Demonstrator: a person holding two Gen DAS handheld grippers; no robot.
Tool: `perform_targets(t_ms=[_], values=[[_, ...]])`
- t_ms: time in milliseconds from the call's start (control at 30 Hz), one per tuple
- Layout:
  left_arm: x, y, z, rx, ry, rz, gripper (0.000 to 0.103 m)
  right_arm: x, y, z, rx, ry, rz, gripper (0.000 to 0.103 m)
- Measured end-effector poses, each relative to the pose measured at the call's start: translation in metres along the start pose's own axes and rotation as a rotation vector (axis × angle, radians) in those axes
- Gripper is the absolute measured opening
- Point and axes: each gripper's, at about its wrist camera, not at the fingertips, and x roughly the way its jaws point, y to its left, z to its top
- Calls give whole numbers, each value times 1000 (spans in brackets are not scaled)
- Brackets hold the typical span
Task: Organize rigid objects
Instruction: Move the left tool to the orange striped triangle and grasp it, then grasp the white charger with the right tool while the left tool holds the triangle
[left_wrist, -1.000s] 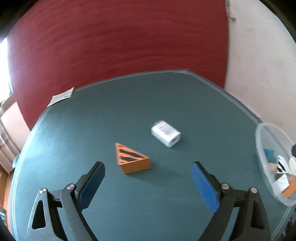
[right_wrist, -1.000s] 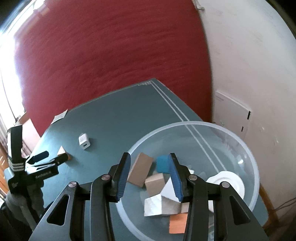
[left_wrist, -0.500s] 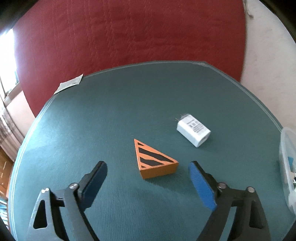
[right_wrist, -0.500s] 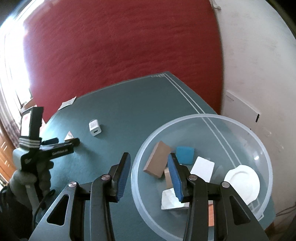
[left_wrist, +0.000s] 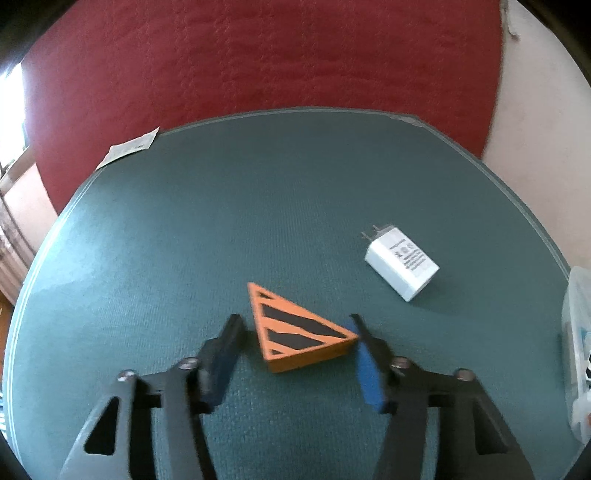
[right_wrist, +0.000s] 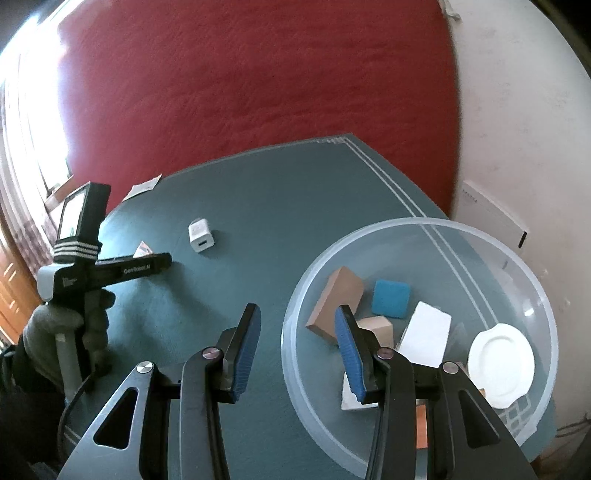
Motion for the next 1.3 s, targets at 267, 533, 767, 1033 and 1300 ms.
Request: perform_targets(t_ms=[267, 533, 767, 1033, 1300], values=[[-8, 6, -7, -31, -21, -31, 50, 3, 5, -4, -21, 12, 10, 43], [-17, 21, -4, -21, -35, -32, 50, 10, 9, -5, -23, 31, 11, 43], [-40, 51, -1, -8, -86, -4, 50, 16, 32, 14, -73, 23, 57, 43], [-48, 68, -13, -13, -88, -17, 50, 48, 61, 31, -119, 69, 103, 43], [-41, 70, -13, -8, -76, -42, 50, 83, 84, 48, -134, 104, 140, 43]])
